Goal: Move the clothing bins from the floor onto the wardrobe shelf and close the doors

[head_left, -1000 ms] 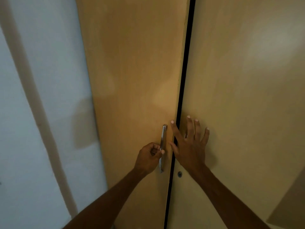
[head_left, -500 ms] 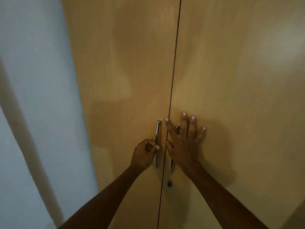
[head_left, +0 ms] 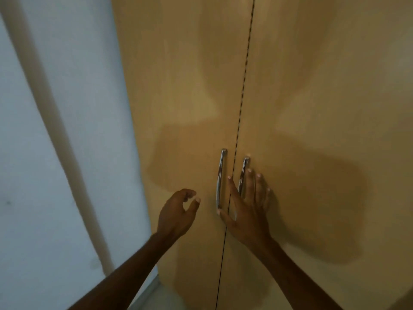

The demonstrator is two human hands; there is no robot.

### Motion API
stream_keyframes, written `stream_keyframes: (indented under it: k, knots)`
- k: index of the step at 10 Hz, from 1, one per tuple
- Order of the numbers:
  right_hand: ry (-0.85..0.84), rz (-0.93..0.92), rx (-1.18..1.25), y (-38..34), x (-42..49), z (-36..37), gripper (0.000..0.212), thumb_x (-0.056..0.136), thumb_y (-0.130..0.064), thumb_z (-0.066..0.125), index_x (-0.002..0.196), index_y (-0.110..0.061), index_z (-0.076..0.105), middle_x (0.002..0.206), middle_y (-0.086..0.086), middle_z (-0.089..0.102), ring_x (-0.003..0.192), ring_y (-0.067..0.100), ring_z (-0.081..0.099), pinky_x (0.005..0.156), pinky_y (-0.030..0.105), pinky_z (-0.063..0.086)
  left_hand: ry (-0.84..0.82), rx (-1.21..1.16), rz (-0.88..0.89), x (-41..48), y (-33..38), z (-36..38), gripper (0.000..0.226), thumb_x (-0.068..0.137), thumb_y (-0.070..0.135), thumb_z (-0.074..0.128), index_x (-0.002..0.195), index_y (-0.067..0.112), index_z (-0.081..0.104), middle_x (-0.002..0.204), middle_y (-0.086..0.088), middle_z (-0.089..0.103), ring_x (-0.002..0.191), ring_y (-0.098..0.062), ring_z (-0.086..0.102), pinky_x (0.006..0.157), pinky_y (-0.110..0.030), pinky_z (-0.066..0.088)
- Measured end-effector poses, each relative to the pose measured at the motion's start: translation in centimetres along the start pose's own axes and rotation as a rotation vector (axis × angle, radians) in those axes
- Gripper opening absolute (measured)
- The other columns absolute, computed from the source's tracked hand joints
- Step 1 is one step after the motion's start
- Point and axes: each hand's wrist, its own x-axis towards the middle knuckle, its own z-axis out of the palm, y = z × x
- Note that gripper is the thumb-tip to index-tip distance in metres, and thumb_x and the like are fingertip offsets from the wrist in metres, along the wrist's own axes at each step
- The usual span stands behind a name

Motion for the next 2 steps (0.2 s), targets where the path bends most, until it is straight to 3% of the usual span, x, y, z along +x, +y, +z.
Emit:
stream_keyframes:
  k: [2]
  knots:
    - [-0.15,0.021,0.278,-2.1,-5.0,-0.5,0.09,0.079,-0.078,0.039,0.152,-0.041,0.002,0.163,0.002,-0.016,0.148,0.021,-0.02,0.119,0.055,0.004,0.115,0.274,0.086,-7.0,1.0,-4.0,0.05,0.091,0.06,0.044,0.129,0.028,0.053,0.135,0.007,0.057,0.118,-0.014,0.055,0.097,-0.042,0.048]
